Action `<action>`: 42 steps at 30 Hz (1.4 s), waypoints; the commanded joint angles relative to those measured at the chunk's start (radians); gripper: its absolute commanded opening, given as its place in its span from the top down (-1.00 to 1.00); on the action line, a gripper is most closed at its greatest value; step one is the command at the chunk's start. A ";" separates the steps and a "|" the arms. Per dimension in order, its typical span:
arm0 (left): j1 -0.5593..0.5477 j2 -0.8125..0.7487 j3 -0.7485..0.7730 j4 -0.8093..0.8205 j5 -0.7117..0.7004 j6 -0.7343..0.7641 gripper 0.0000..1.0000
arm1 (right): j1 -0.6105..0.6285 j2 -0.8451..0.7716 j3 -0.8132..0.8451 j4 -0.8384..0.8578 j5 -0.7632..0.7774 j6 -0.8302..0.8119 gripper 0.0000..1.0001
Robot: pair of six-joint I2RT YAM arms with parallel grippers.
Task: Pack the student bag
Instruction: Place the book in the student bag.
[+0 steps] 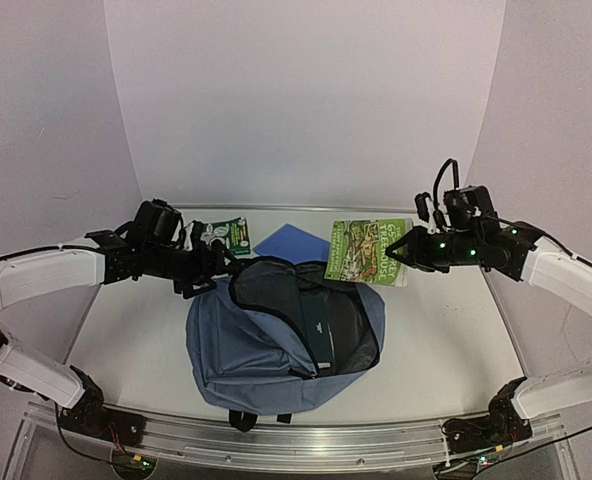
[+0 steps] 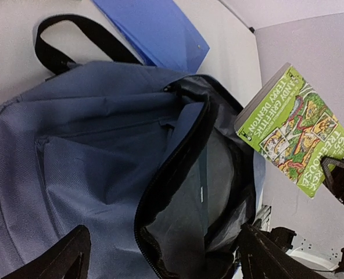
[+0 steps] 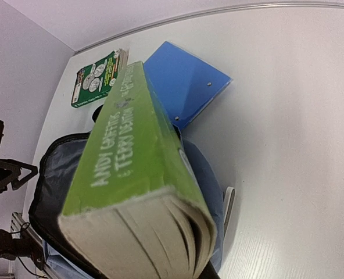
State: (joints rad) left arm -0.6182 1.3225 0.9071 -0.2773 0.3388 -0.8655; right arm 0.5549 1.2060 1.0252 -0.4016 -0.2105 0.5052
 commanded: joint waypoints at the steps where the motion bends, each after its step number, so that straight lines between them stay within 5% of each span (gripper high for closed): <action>1: -0.002 0.055 -0.040 0.119 0.103 -0.073 -0.71 | 0.001 -0.040 0.053 0.001 -0.069 -0.034 1.00; 5: -0.006 0.131 -0.045 0.218 0.192 -0.107 -0.39 | 0.002 -0.072 0.047 -0.014 -0.183 -0.022 1.00; 10: -0.027 0.189 0.003 0.185 0.184 -0.086 0.58 | 0.002 -0.095 0.040 -0.041 -0.285 0.005 1.00; 13: -0.031 0.147 0.022 0.178 0.186 -0.025 0.97 | 0.002 -0.081 0.026 -0.045 -0.318 0.038 1.00; 22: -0.031 -0.044 0.000 0.275 0.270 0.094 1.00 | 0.002 -0.002 -0.066 -0.008 -0.469 0.071 1.00; 31: -0.031 -0.029 -0.011 0.462 0.425 0.064 1.00 | 0.003 0.067 -0.133 0.144 -0.570 0.125 1.00; 42: -0.031 0.084 0.142 0.417 0.545 0.124 1.00 | 0.098 0.310 -0.042 0.275 -0.606 0.173 1.00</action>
State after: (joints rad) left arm -0.6491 1.3829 0.9524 0.0814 0.7939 -0.7824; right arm 0.5907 1.4489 0.8977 -0.2679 -0.7646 0.6512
